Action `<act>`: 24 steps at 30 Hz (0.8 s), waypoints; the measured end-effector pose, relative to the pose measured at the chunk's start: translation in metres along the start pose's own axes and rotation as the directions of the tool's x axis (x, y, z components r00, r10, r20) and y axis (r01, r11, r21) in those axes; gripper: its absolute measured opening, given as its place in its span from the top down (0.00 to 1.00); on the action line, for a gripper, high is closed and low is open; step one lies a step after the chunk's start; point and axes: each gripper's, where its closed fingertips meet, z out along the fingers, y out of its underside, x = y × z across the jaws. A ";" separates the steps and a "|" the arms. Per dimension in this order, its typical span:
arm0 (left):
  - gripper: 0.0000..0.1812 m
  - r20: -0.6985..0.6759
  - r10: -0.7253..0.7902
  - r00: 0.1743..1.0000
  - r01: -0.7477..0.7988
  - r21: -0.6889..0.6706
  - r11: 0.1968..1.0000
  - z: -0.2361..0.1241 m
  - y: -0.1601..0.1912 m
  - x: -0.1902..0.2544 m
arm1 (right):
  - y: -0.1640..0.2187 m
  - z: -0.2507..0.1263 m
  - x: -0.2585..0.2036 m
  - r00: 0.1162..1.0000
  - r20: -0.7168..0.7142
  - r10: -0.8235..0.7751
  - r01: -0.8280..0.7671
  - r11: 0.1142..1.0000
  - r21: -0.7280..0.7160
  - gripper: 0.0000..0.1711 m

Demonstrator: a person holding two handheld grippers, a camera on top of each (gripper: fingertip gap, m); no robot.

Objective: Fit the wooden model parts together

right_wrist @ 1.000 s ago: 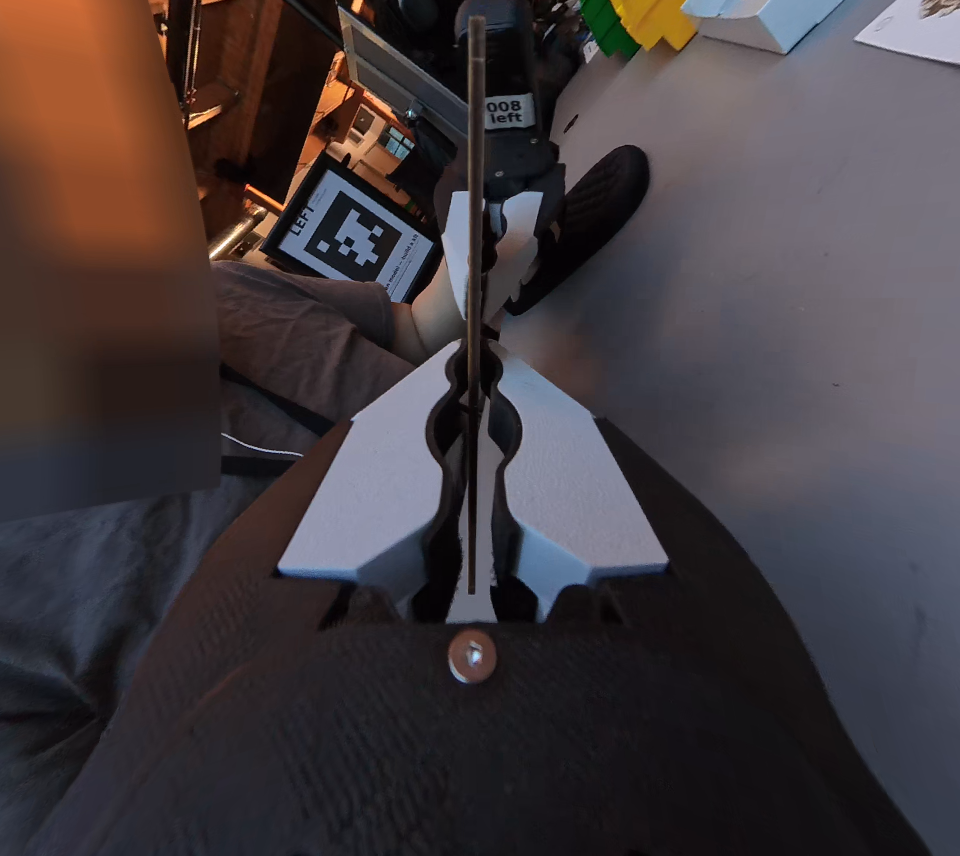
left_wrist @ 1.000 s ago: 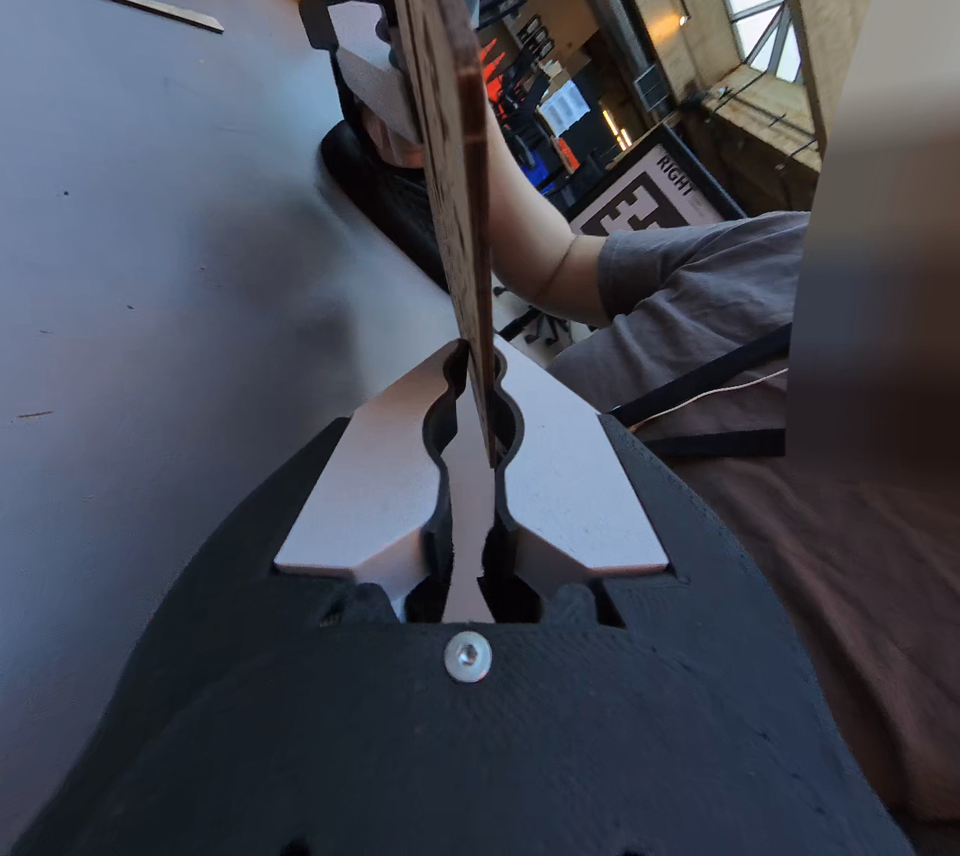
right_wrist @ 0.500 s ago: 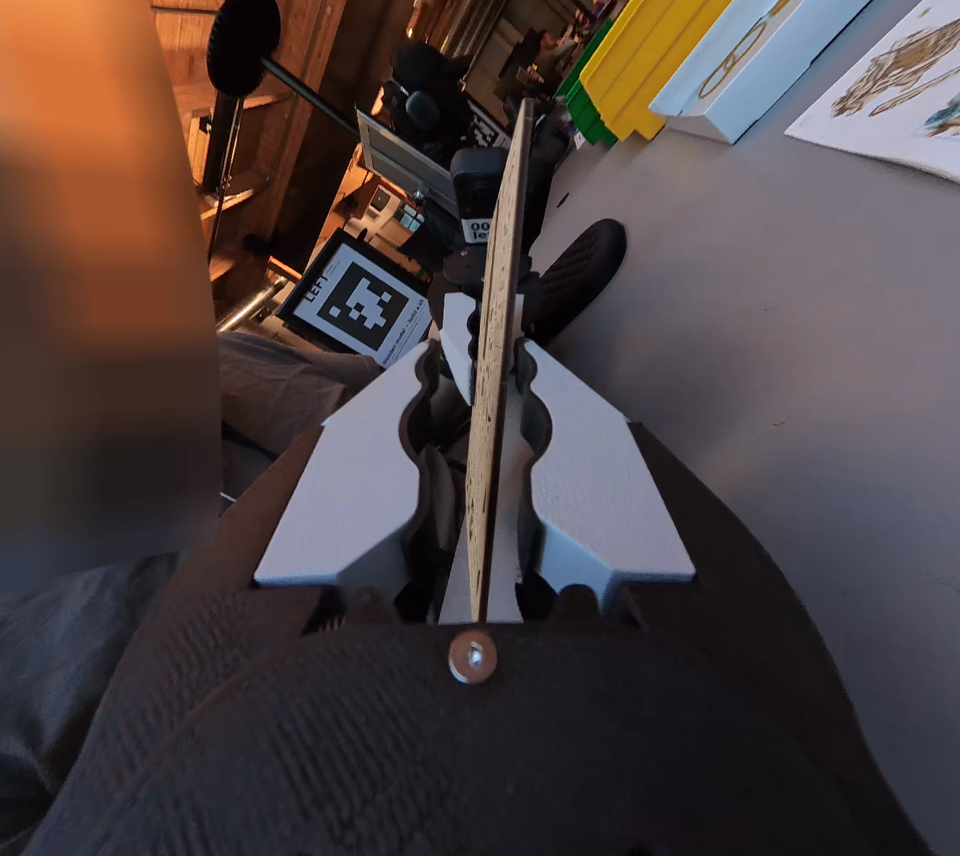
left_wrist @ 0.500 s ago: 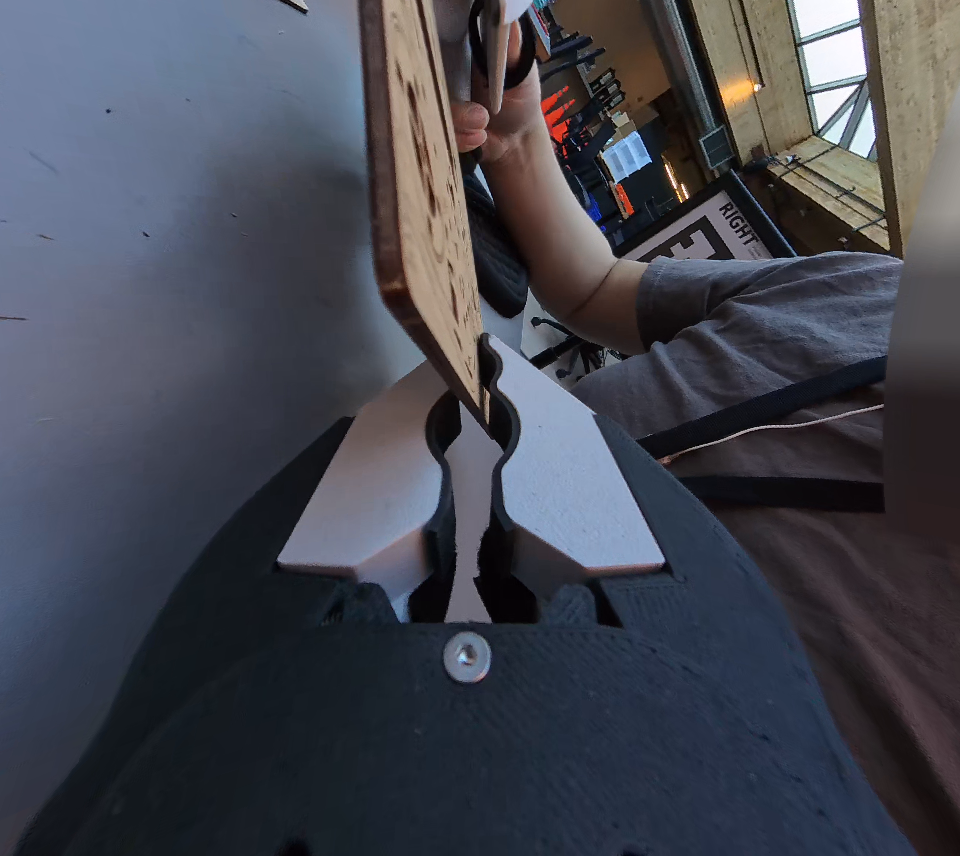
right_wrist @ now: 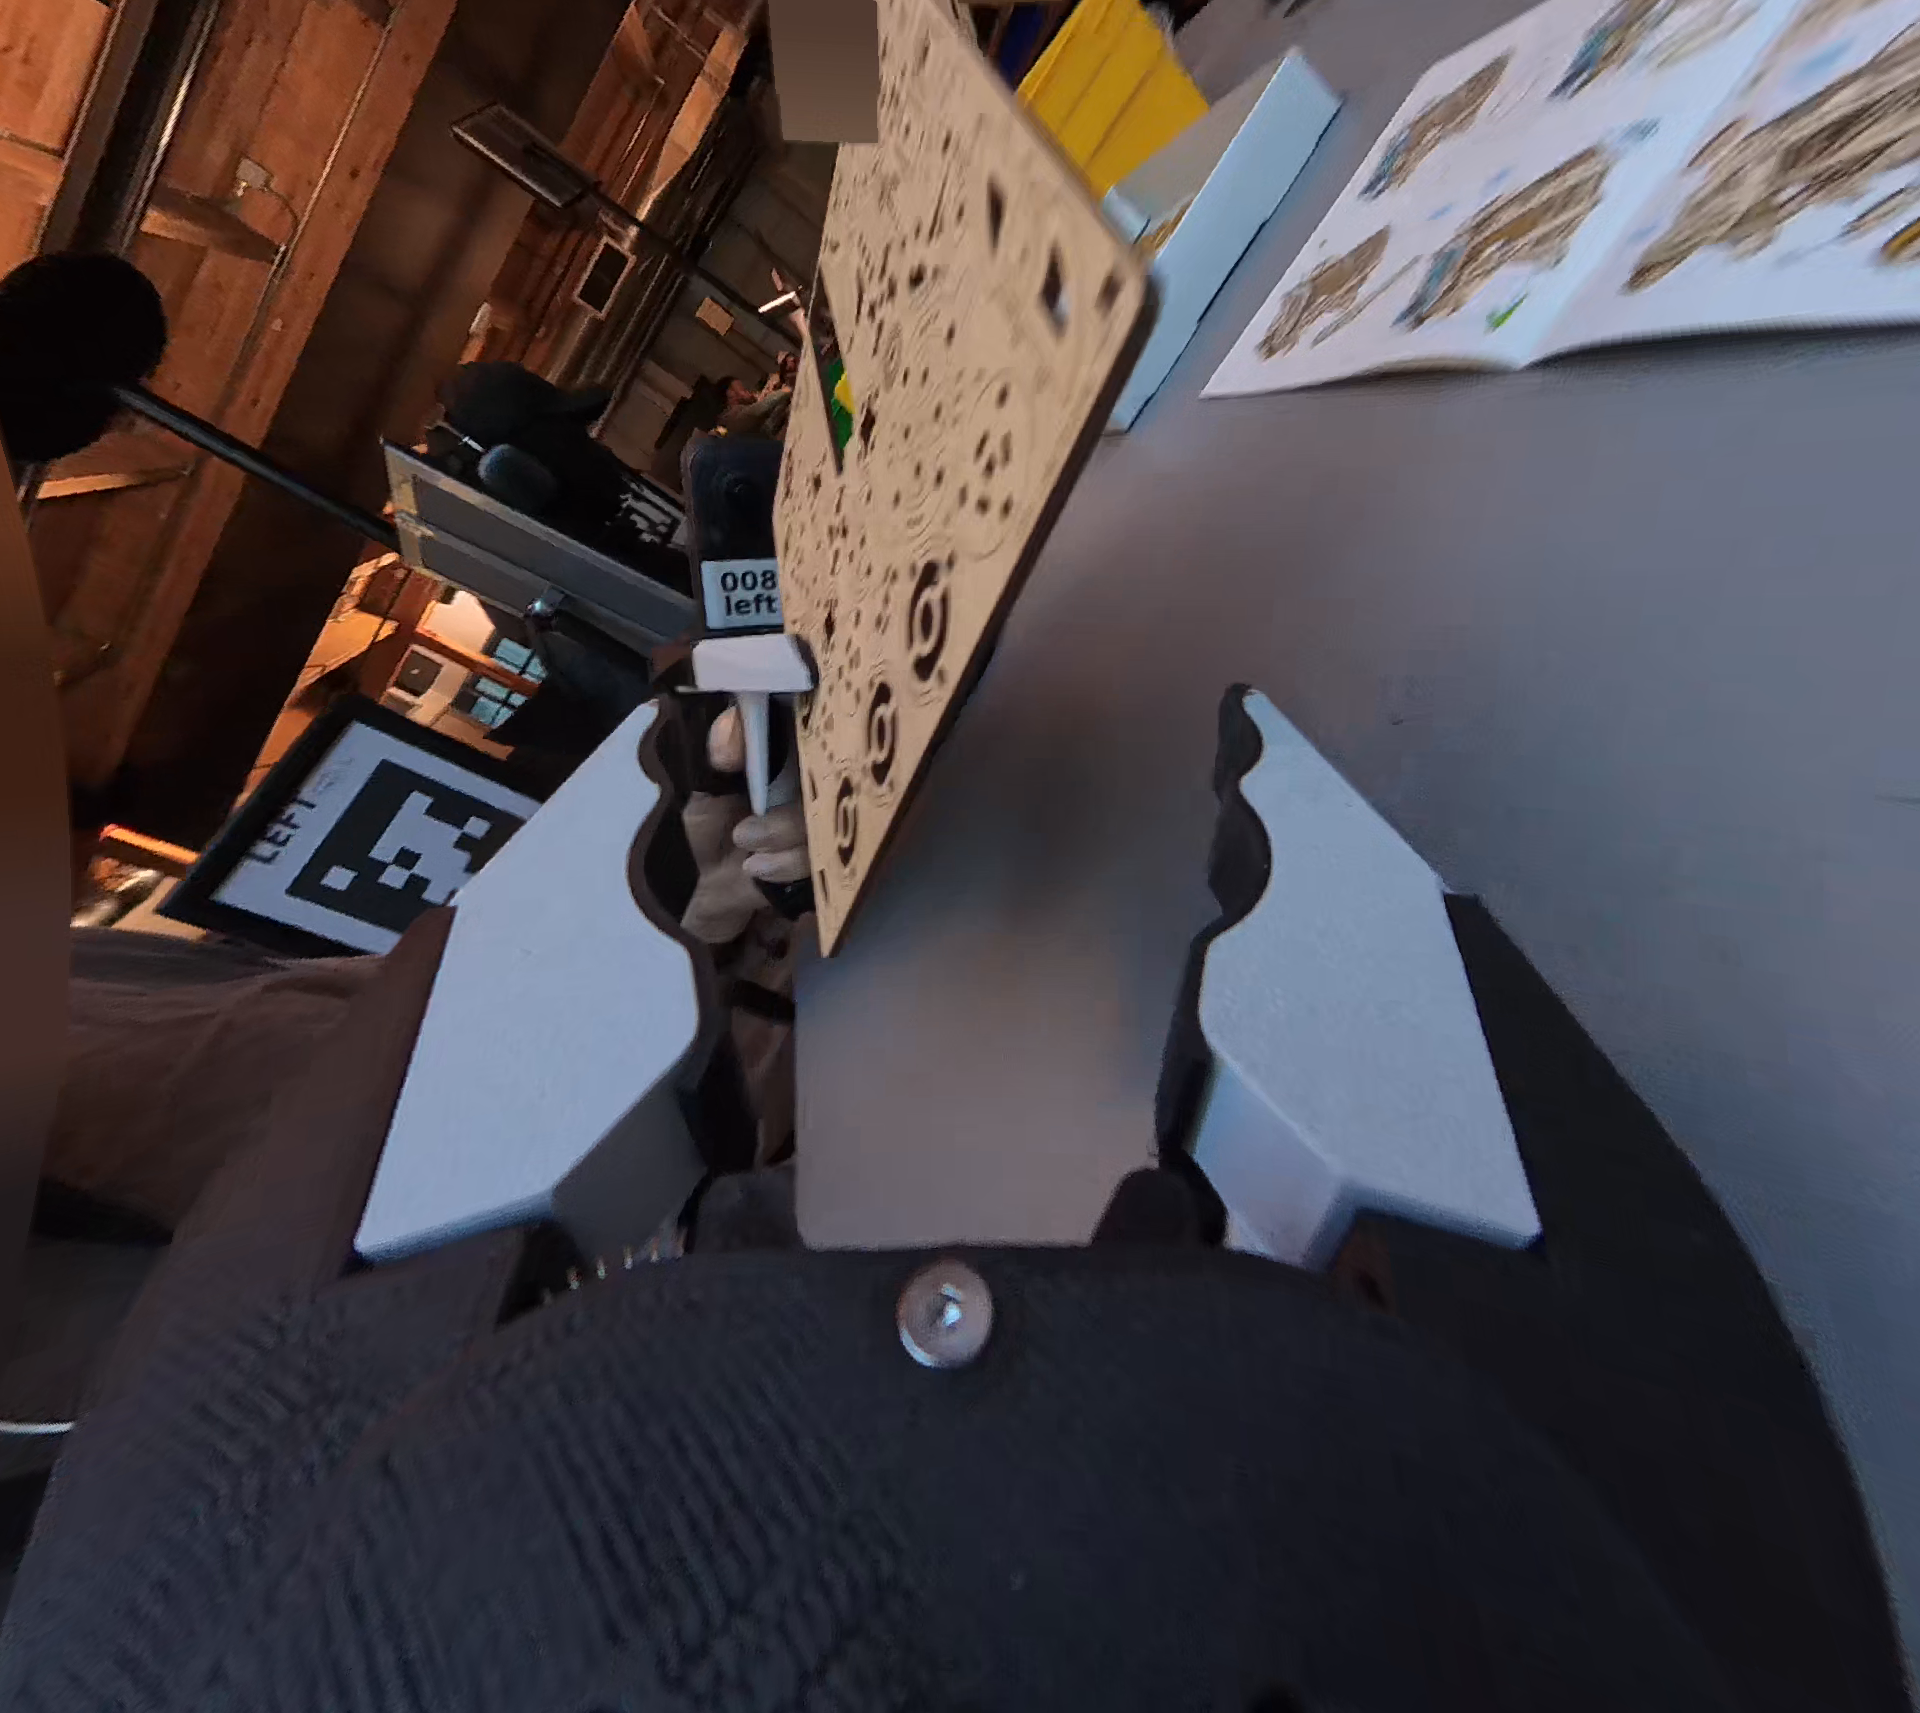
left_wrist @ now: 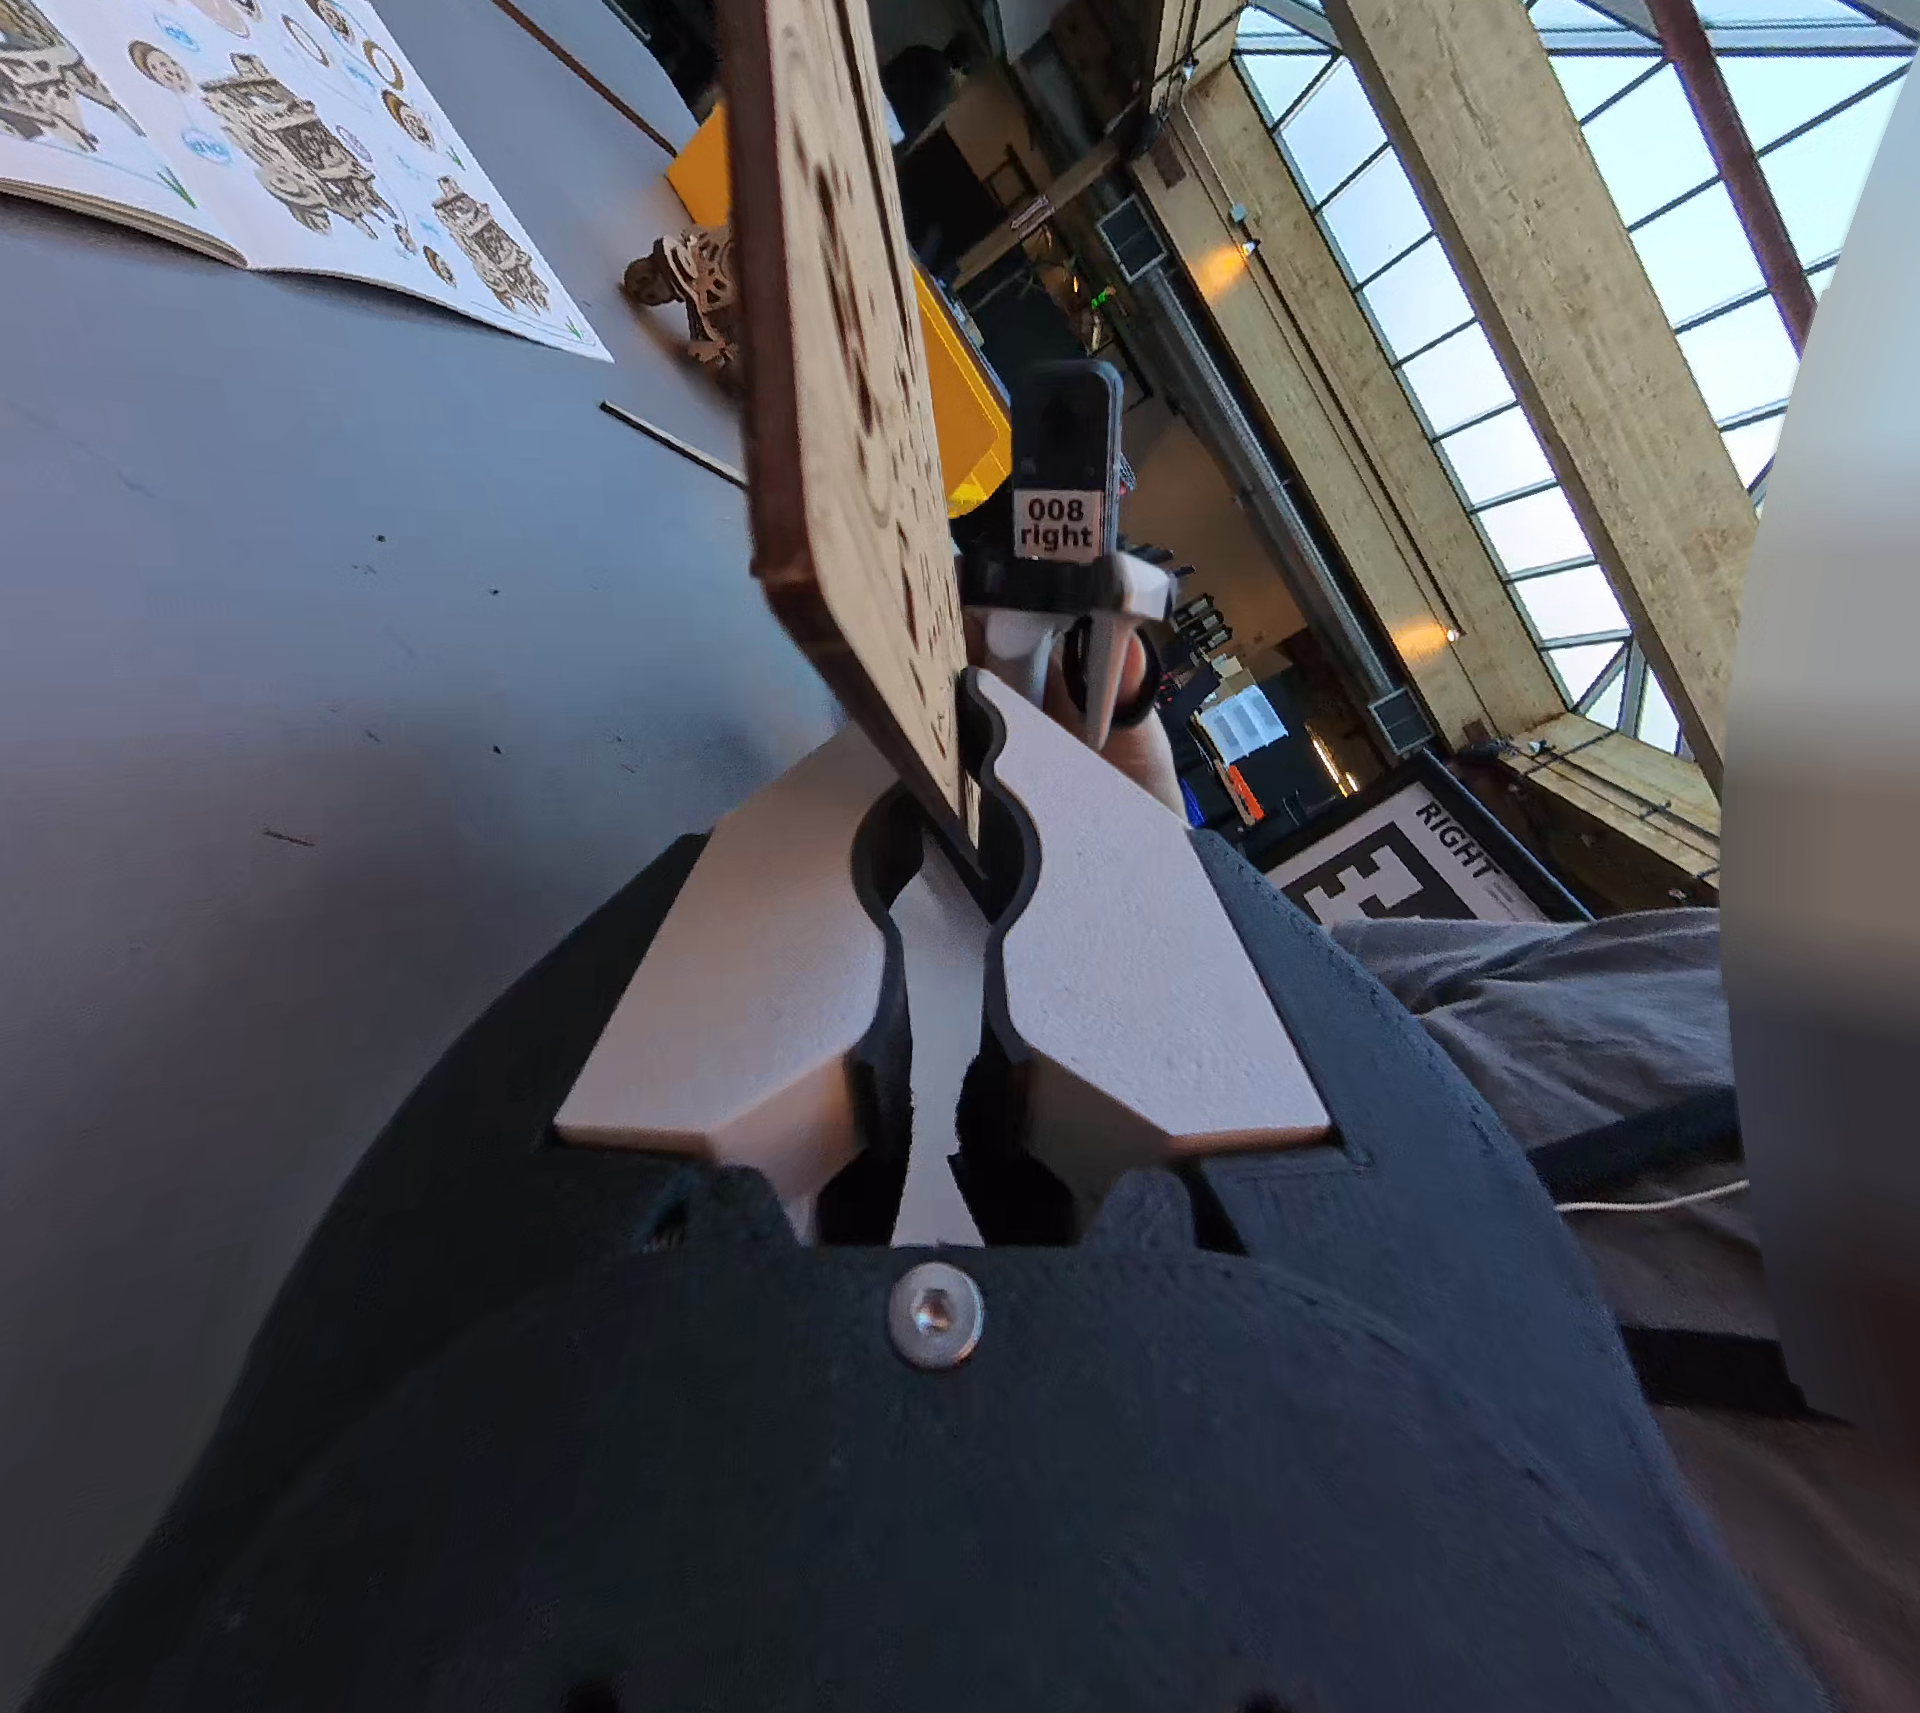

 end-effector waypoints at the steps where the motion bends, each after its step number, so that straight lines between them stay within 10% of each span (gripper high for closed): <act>1: 1.00 0.006 0.000 1.000 0.000 0.014 1.000 0.002 -0.001 -0.001 | 0.011 0.010 -0.008 0.999 0.030 0.032 -0.031 0.999 -0.028 0.45; 10: 1.00 -0.002 -0.006 1.000 0.006 0.062 0.998 0.011 0.003 -0.001 | 0.034 0.043 -0.030 0.973 0.164 0.163 -0.156 0.986 -0.058 0.97; 24: 0.99 -0.017 0.011 1.000 -0.009 0.117 0.993 0.006 -0.002 -0.002 | 0.027 0.040 -0.031 0.966 0.205 0.160 -0.154 0.987 -0.046 0.99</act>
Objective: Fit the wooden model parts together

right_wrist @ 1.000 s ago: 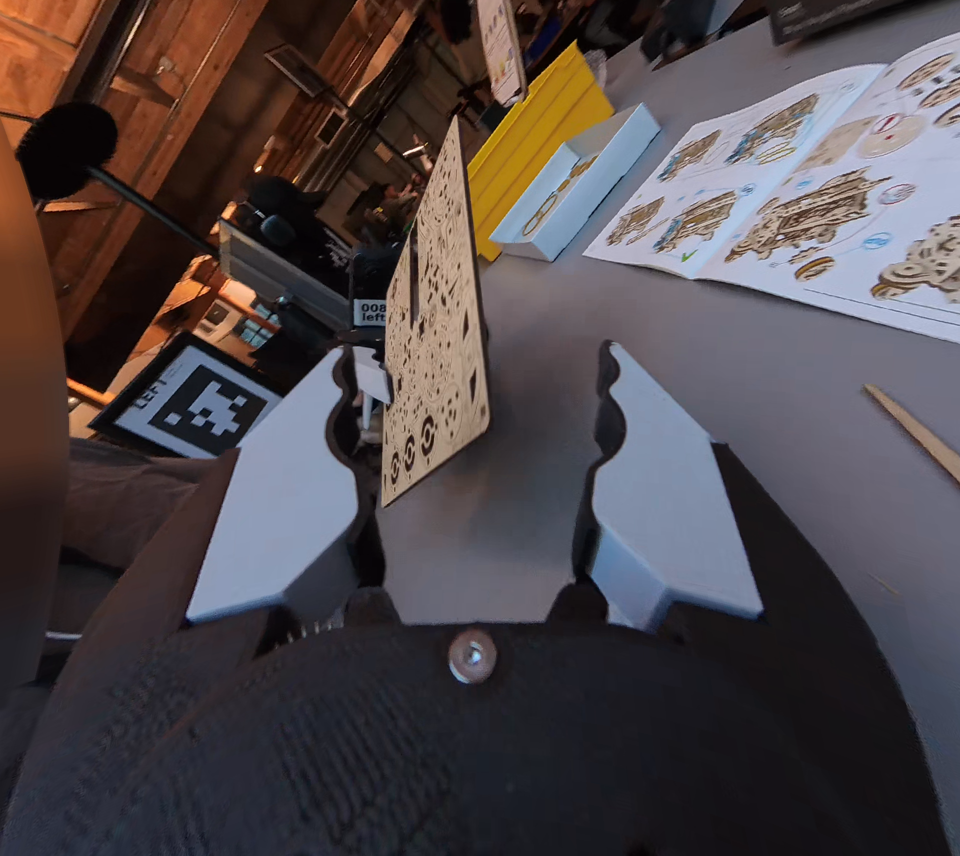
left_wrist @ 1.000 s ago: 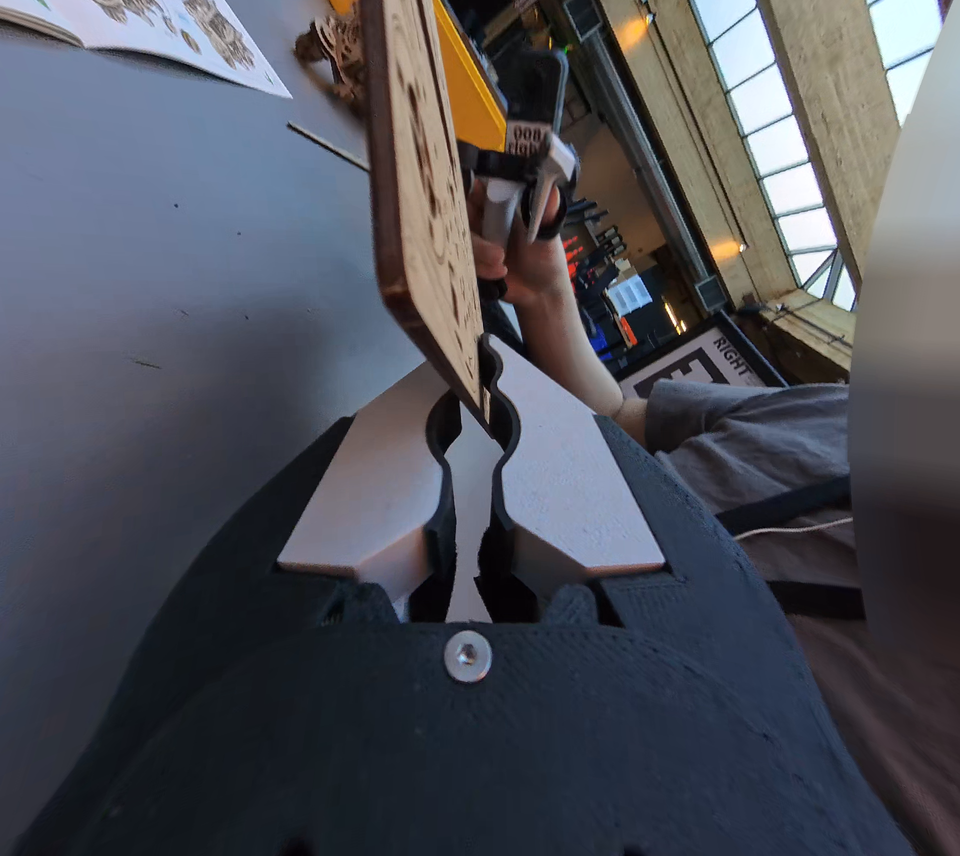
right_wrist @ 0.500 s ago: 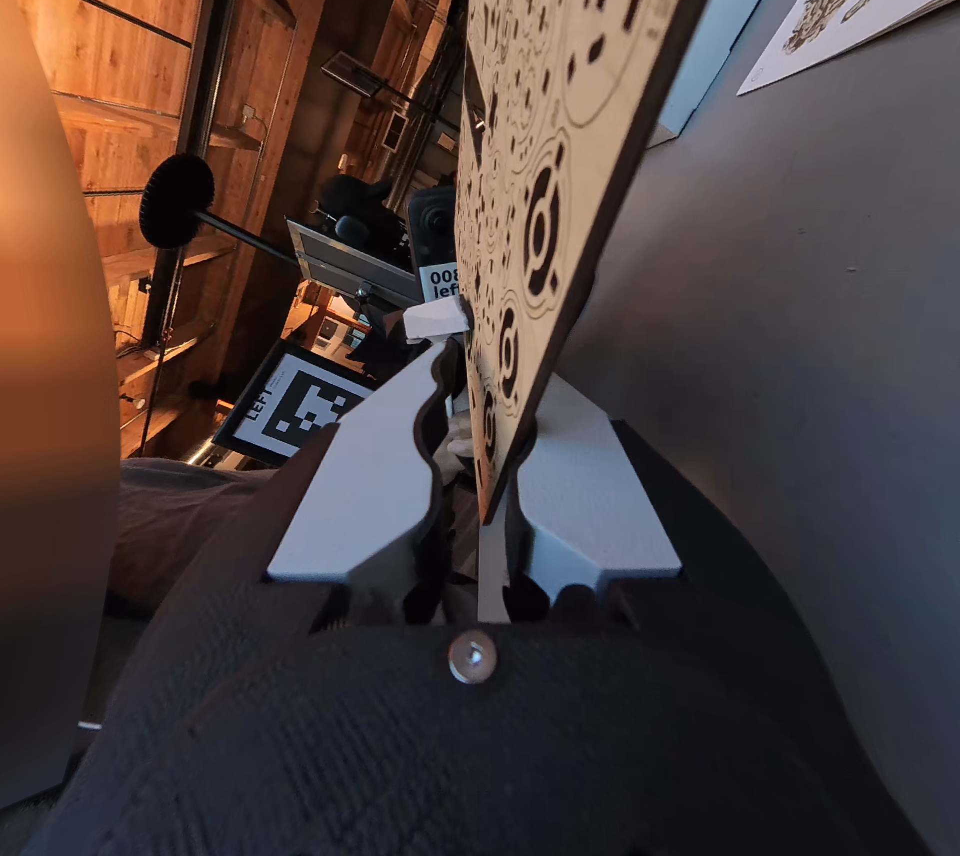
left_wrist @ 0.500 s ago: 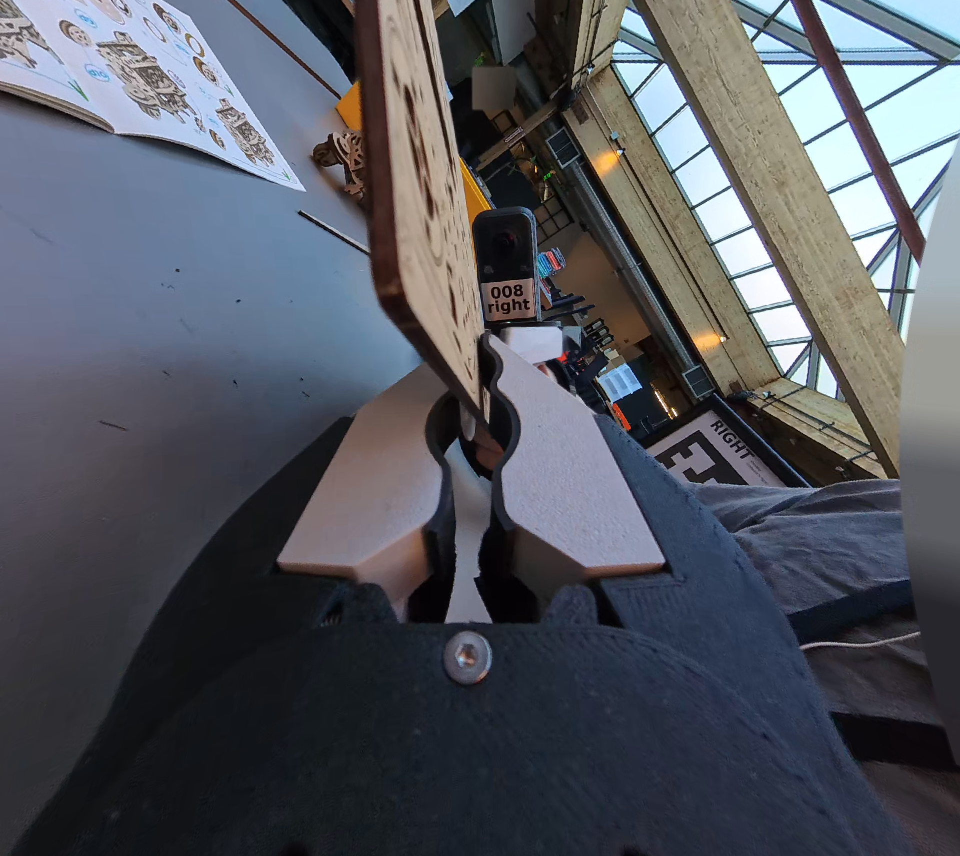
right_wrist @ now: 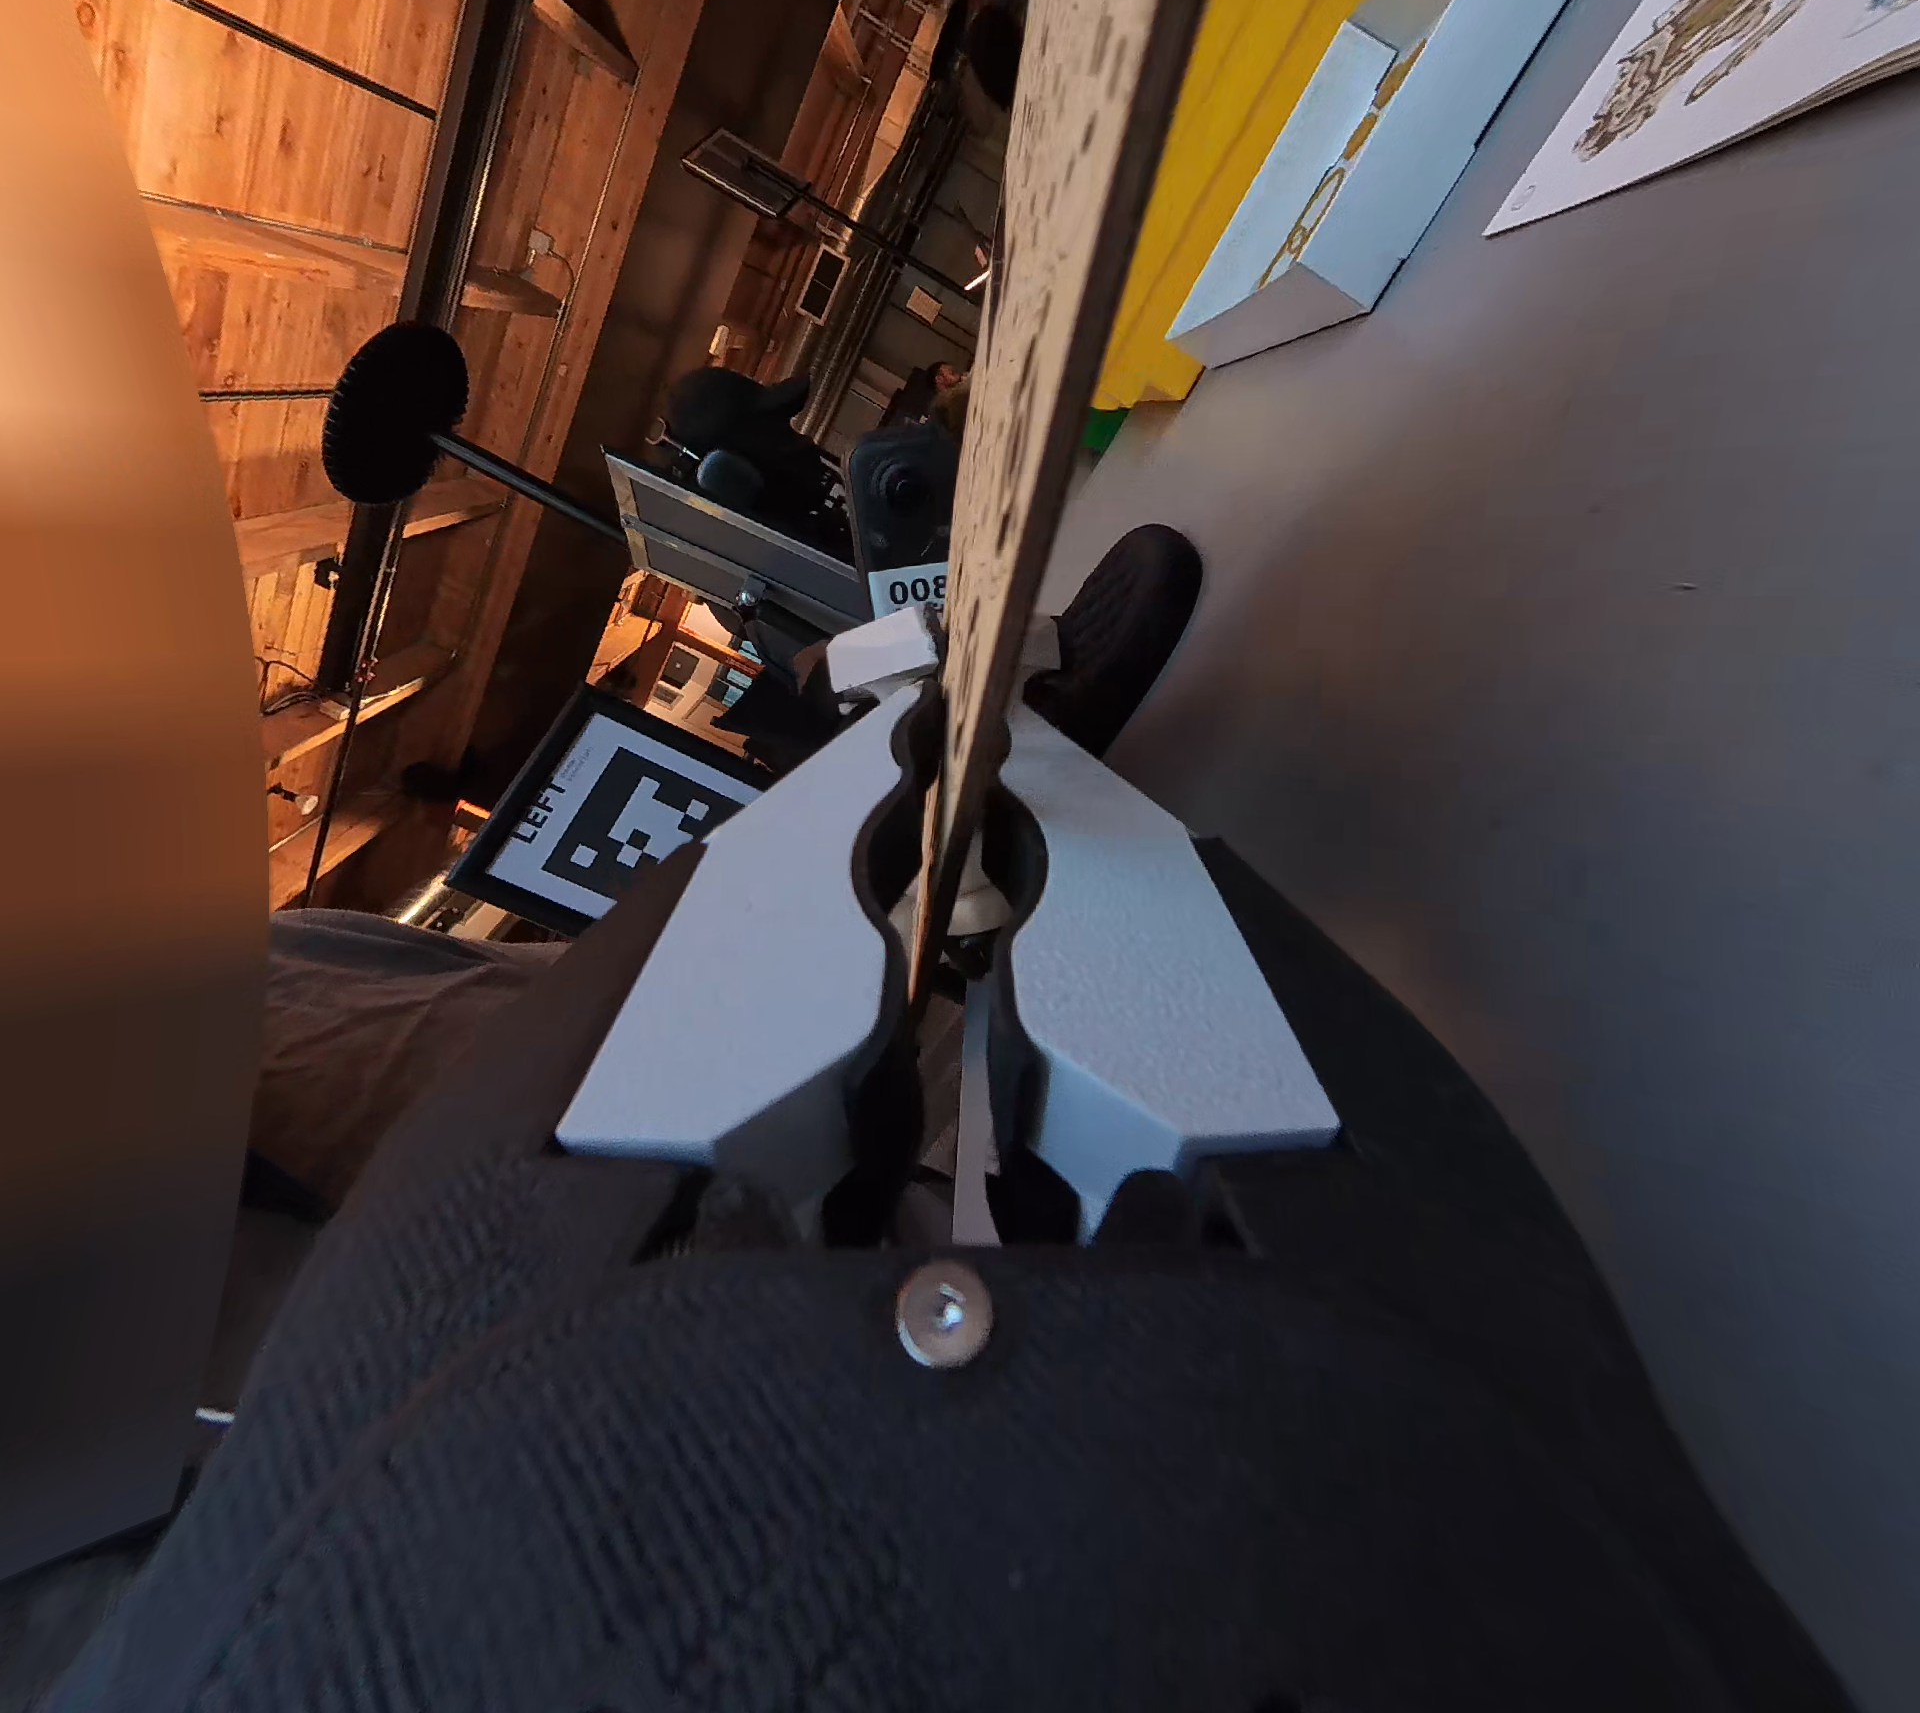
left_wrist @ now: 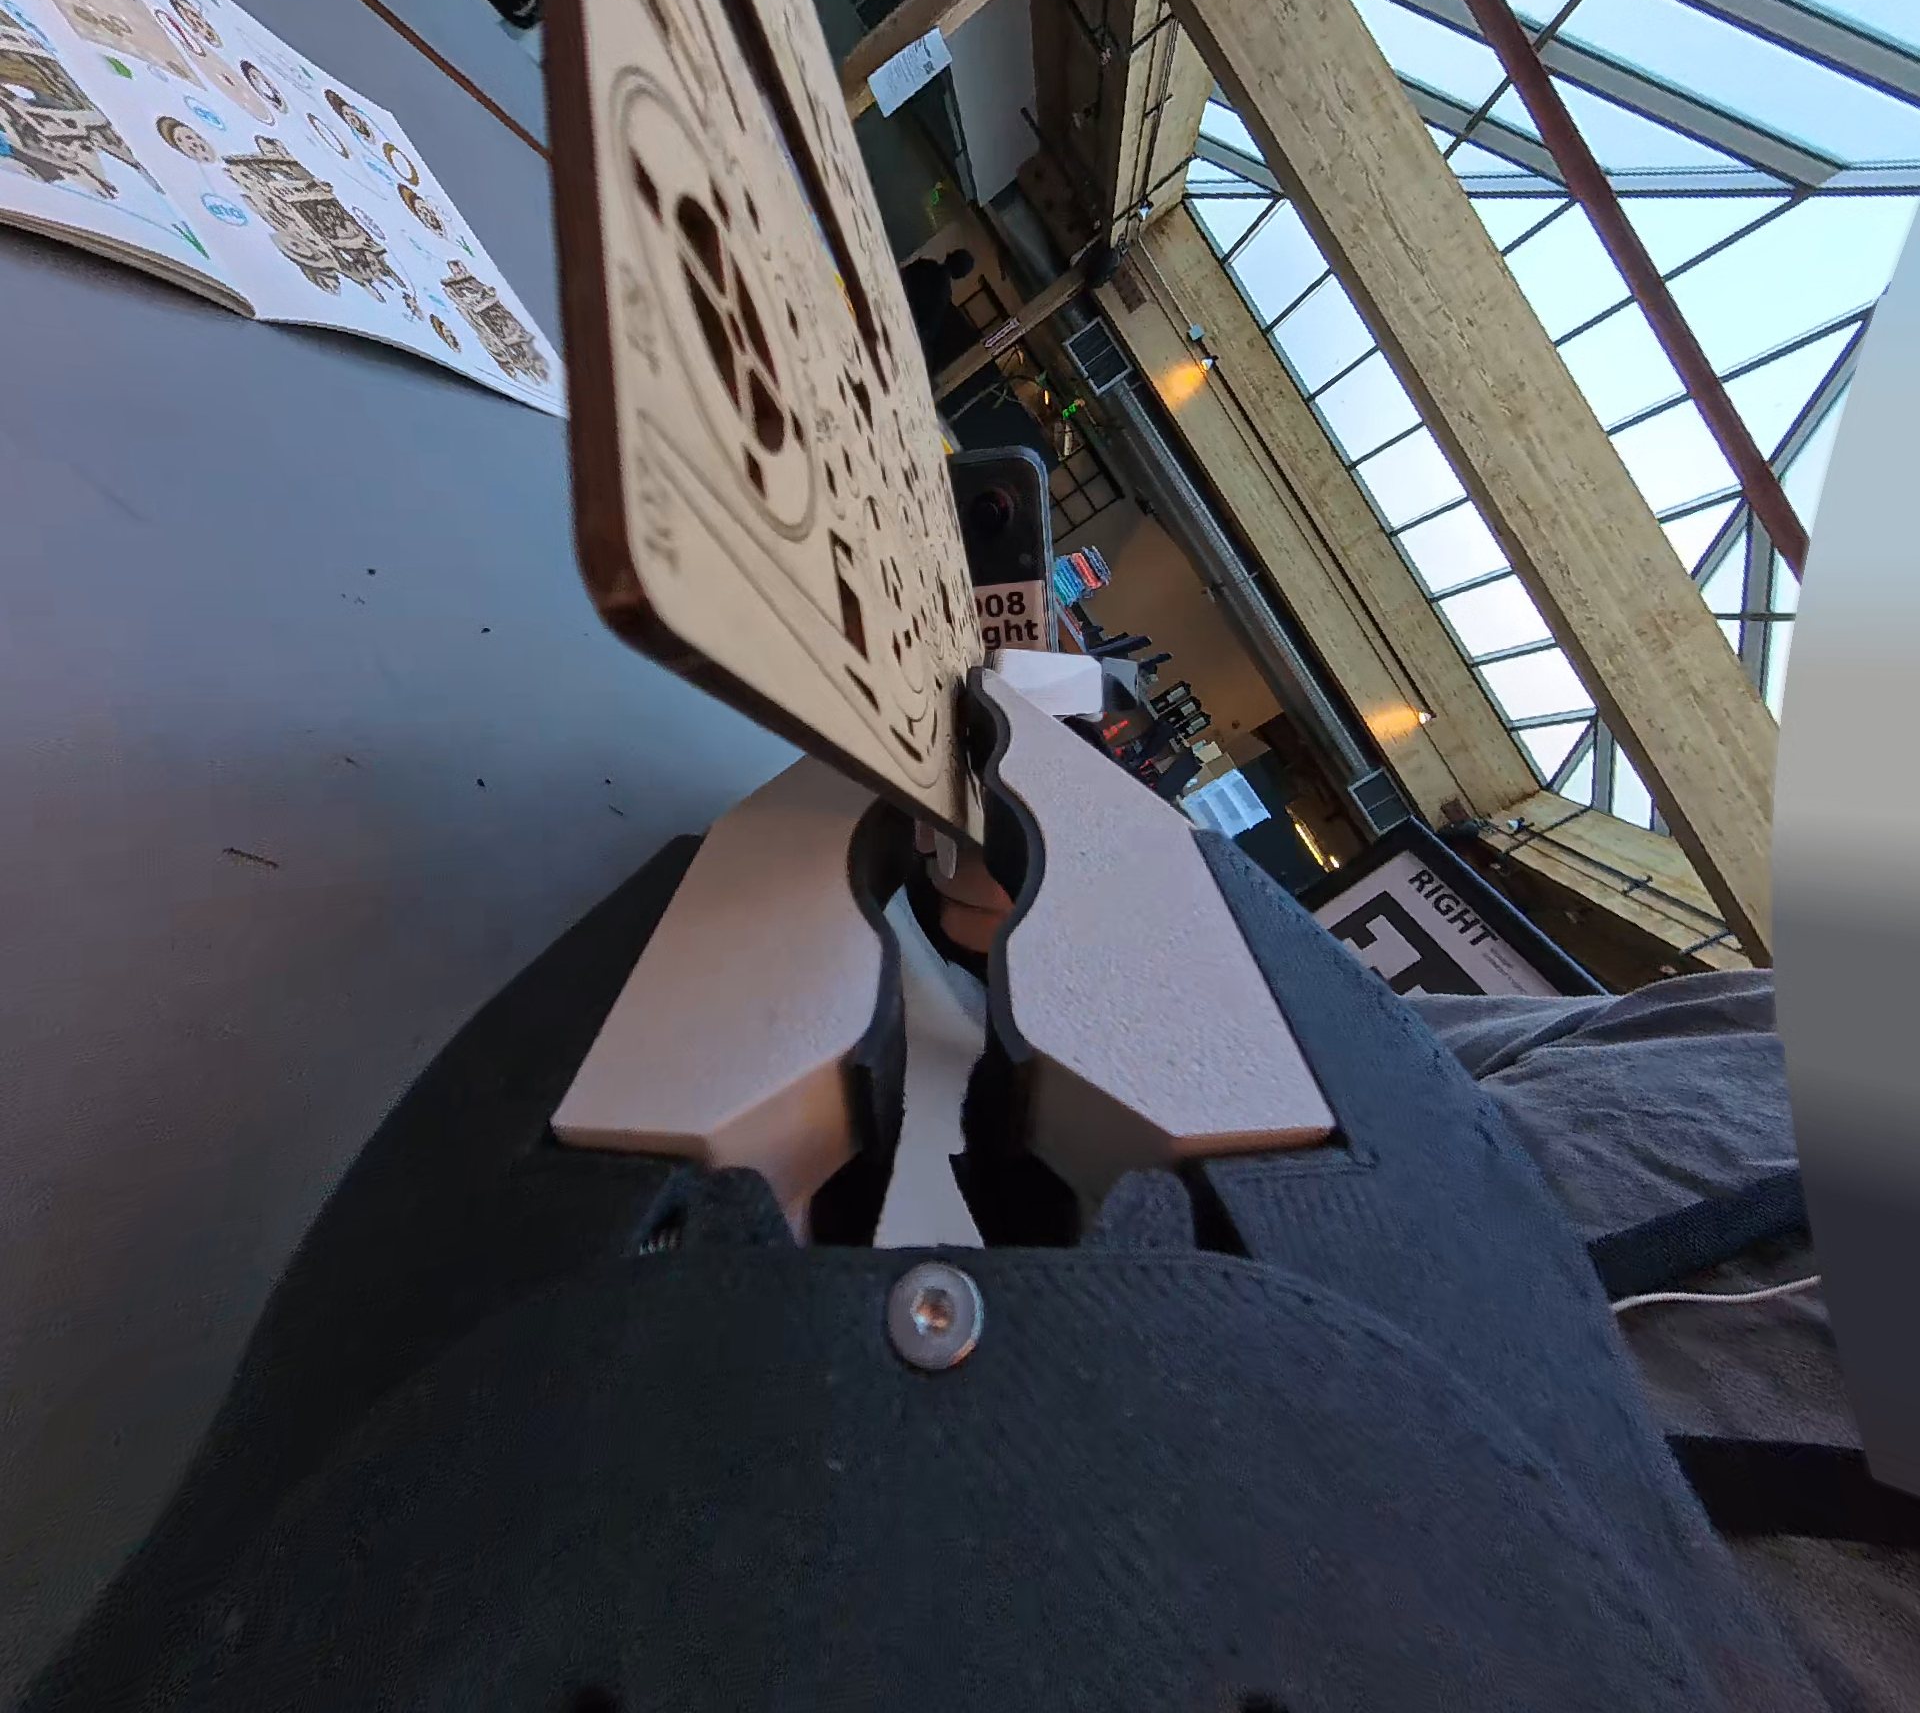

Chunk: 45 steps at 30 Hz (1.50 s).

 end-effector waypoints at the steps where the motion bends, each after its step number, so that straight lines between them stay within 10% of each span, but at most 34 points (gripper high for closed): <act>1: 0.98 -0.012 -0.010 1.000 0.010 0.002 1.000 0.000 0.000 0.001 | 0.000 0.000 -0.001 1.000 0.000 -0.008 0.008 1.000 -0.009 0.99; 4: 0.87 -0.063 -0.045 0.997 0.046 0.010 0.999 0.000 -0.003 0.007 | 0.000 -0.001 0.001 0.998 -0.026 -0.055 0.054 0.998 -0.037 0.99; 10: 0.99 -0.077 -0.040 0.996 0.038 -0.027 0.999 0.001 -0.003 0.007 | -0.001 -0.001 -0.006 0.998 0.017 -0.058 0.059 0.997 -0.045 0.99; 45: 1.00 0.021 0.026 0.999 -0.026 0.018 0.999 -0.003 0.005 -0.004 | 0.007 0.000 0.009 0.995 -0.043 -0.087 0.081 0.989 -0.124 0.98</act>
